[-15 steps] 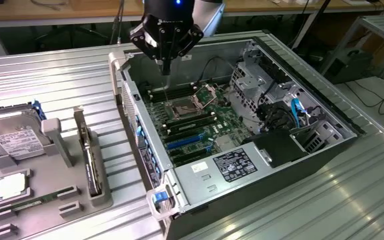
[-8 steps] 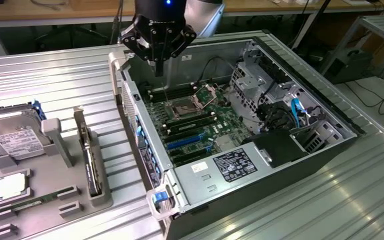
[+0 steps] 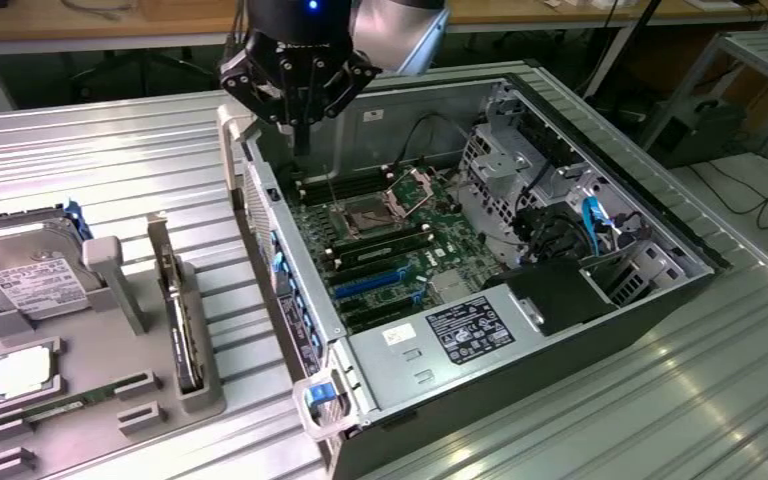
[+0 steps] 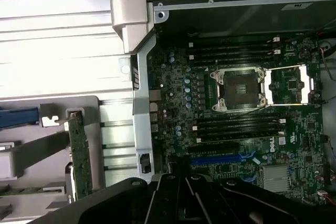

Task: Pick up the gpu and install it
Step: 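Reach for the gpu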

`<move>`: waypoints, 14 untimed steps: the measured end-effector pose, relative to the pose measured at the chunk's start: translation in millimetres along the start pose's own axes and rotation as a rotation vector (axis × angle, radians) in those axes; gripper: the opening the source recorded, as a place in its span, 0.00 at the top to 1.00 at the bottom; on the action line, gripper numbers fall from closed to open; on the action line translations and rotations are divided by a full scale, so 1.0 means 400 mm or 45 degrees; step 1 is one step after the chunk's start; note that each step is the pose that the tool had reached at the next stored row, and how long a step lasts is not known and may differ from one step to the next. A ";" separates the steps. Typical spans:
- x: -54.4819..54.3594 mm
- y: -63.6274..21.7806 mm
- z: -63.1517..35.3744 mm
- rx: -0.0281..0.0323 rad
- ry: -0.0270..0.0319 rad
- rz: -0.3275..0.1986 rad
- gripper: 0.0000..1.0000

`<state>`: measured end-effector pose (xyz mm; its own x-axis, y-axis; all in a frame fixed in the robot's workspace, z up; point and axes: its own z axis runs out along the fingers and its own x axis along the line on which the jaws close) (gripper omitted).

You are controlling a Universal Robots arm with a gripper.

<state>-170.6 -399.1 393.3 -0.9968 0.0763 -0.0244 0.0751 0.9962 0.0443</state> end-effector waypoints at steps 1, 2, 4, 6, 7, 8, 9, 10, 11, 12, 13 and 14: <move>0.008 -0.001 0.000 0.0000 0.0000 0.000 0.89; 0.020 -0.002 -0.001 0.0001 0.0001 0.000 0.89; 0.036 -0.003 -0.001 0.0000 0.0000 0.000 0.89; 0.048 -0.004 -0.001 -0.0001 -0.0001 0.000 0.89; 0.055 -0.005 -0.001 0.0000 0.0000 0.000 0.89; 0.059 -0.005 -0.002 -0.0001 -0.0001 0.000 0.89; 0.063 -0.006 -0.002 -0.0001 -0.0001 0.000 0.89; 0.067 -0.006 -0.002 0.0000 0.0000 0.000 0.89; 0.071 -0.006 -0.002 -0.0001 0.0000 0.000 0.89; 0.074 -0.007 -0.002 0.0000 0.0000 0.000 0.89; 0.079 -0.007 -0.002 0.0000 0.0000 0.000 0.89; 0.084 -0.007 -0.002 0.0001 0.0001 0.000 0.89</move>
<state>-204.4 -399.5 393.3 -0.9968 0.0763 -0.0244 0.0751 0.9962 0.0443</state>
